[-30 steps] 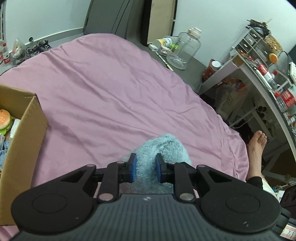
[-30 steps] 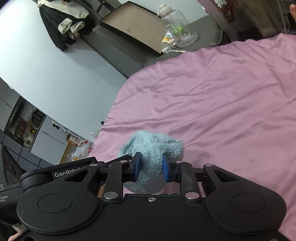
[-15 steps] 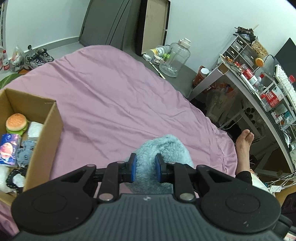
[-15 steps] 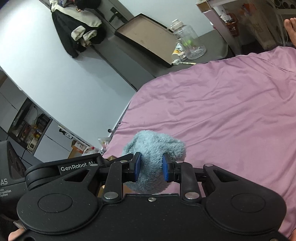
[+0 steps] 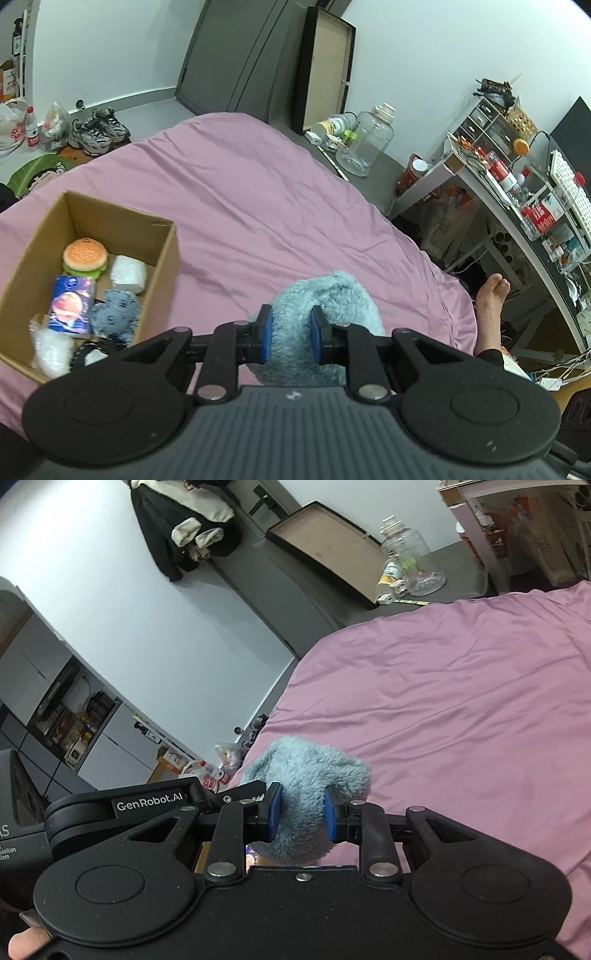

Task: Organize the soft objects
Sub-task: 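Carry the grey fluffy ball over the box with both tools, then lower the grey ball into the box and open both tools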

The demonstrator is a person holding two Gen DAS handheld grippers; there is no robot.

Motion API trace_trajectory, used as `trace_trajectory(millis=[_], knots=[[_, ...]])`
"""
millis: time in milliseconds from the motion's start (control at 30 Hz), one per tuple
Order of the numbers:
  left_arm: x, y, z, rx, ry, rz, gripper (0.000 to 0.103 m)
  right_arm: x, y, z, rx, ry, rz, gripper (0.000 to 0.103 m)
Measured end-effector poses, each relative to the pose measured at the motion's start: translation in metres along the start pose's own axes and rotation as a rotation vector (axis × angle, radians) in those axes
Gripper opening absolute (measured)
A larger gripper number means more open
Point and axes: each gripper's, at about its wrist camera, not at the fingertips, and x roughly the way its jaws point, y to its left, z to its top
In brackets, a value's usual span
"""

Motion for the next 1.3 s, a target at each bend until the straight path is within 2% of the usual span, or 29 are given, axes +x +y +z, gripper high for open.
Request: trace_trajectory(millis=[367, 900, 967, 1133, 1300], knots=[[-0.023, 0.038, 0.008, -0.028, -0.018, 0.01, 0.02, 0.017, 0.034, -0.01, -0.033, 0.033, 0.032, 0.024], [-0.034, 0.112, 0.02, -0.103, -0.04, 0.074, 0.02, 0.076, 0.084, -0.04, -0.066, 0.123, 0.048, 0.025], [-0.033, 0.121, 0.021, -0.115, -0.042, 0.083, 0.019, 0.08, 0.086, -0.042, -0.063, 0.13, 0.052, 0.028], [-0.029, 0.147, 0.024, -0.142, -0.037, 0.108, 0.017, 0.095, 0.089, -0.048, -0.051, 0.156, 0.046, 0.029], [-0.019, 0.168, 0.027, -0.167, -0.027, 0.145, 0.017, 0.097, 0.085, -0.048, -0.059, 0.167, 0.002, 0.029]])
